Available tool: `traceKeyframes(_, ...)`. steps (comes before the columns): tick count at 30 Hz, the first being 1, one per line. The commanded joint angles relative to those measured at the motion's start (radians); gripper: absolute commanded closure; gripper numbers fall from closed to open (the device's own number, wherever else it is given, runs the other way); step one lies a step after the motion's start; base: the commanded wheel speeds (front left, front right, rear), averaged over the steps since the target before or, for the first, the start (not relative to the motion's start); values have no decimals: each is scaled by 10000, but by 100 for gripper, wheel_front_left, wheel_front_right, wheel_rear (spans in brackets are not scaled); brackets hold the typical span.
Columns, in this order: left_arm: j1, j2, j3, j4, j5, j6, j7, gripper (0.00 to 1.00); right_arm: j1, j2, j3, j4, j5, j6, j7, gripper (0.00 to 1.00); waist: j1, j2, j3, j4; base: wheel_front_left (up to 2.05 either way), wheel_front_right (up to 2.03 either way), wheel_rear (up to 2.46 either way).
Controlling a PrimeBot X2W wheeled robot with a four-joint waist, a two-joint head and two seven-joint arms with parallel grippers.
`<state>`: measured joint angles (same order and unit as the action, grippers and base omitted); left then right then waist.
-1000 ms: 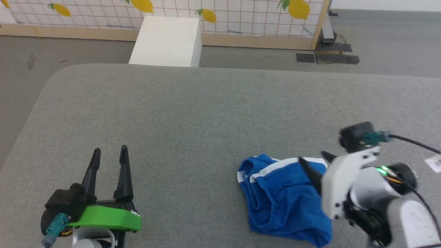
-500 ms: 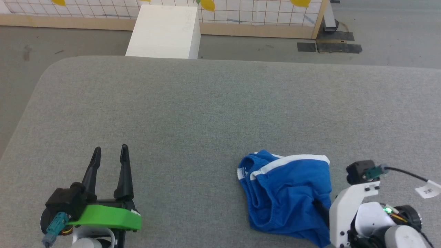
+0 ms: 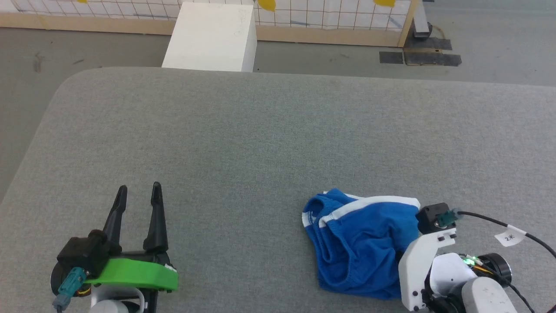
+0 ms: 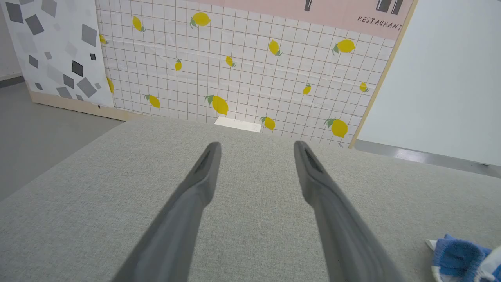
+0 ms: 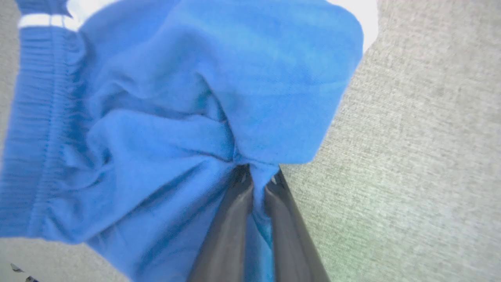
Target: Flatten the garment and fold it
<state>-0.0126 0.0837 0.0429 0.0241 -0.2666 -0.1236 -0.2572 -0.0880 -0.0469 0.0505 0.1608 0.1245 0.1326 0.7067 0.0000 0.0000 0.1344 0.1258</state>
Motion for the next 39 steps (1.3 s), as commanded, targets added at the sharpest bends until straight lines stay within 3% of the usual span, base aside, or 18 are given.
traceKeyframes(1, -126, 43, -6, 10, -6, -71, -45, 0, -50, -34, 55, 148, -197, -19, 9, 100, 0, 0, -15, -37, 0, 0, 0)
traceKeyframes(6, 33, 16, 209, -97, 2, -70, -45, 0, -199, -251, 588, -234, -672, -19, 262, 100, 0, 0, -10, -634, 0, 0, 0)
traceKeyframes(15, 259, -29, 871, -570, -7, -43, -45, 0, -1825, -2767, 2955, -499, 75, -19, 767, 100, 0, 0, 546, -3285, 0, 0, 0)
traceKeyframes(22, 206, 257, 1104, -1011, 99, -49, -45, 0, -3524, -3593, 3796, 292, 581, -19, 194, 100, 0, 0, 1349, -4918, 0, 0, 0)
traceKeyframes(31, 45, 1136, 1382, -1875, 153, -34, 374, 0, -4967, -4027, 3381, 1506, 374, -19, -935, 100, 0, 0, 2864, -5539, 0, 0, 0)
traceKeyframes(39, 138, 1825, 1907, -2986, 73, 9, 1028, 0, -5754, -4379, 1670, 2625, -279, -19, -1741, 100, 0, 0, 4027, -5412, 0, 0, 0)
